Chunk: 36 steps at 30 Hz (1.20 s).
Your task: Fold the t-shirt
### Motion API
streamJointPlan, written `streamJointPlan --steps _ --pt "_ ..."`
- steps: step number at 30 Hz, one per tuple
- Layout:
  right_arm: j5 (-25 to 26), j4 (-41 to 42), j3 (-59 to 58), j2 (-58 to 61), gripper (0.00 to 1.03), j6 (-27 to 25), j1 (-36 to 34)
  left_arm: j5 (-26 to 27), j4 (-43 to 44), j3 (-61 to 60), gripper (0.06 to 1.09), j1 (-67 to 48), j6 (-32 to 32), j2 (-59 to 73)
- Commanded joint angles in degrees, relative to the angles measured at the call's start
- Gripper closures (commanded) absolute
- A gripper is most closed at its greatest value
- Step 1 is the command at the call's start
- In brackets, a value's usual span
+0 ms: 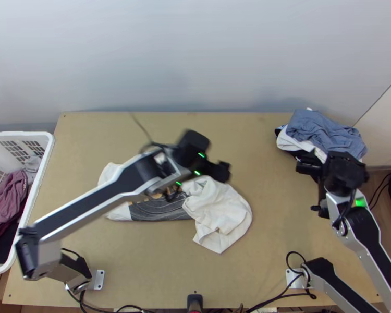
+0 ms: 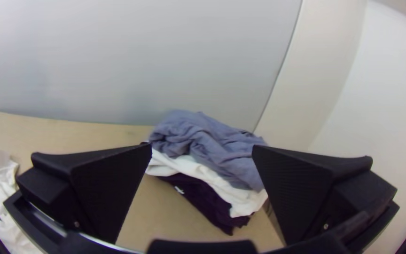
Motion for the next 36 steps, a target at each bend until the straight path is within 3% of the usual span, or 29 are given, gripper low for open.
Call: streamJointPlan --steps 1,9,14,20,25,36 --pt "-8.4 -9.3 7.2 7.4 0.03 10.0 5.0 -0.1 -5.4 -4.3 0.1 10.7 0.0 -8.0" --pt "-14.4 -13.8 14.8 16.4 0.03 16.3 16.5 0.6 -5.3 -22.8 0.1 25.9 1.1 -19.7" --pt "-15.4 -13.7 19.2 22.8 0.03 21.8 21.2 1.2 -3.9 -32.7 0.1 34.4 2.1 -24.1" --pt "-16.1 -14.9 24.8 32.0 0.06 21.1 28.6 2.2 0.9 -42.4 0.1 44.3 4.1 -26.0" --pt "-16.1 -12.8 30.7 41.9 0.06 21.0 30.2 2.2 6.1 -46.1 0.1 50.5 5.0 -24.0" --pt "-18.8 -9.4 50.7 63.0 0.05 25.0 31.7 2.6 7.1 -48.7 0.11 52.0 4.5 -18.5"
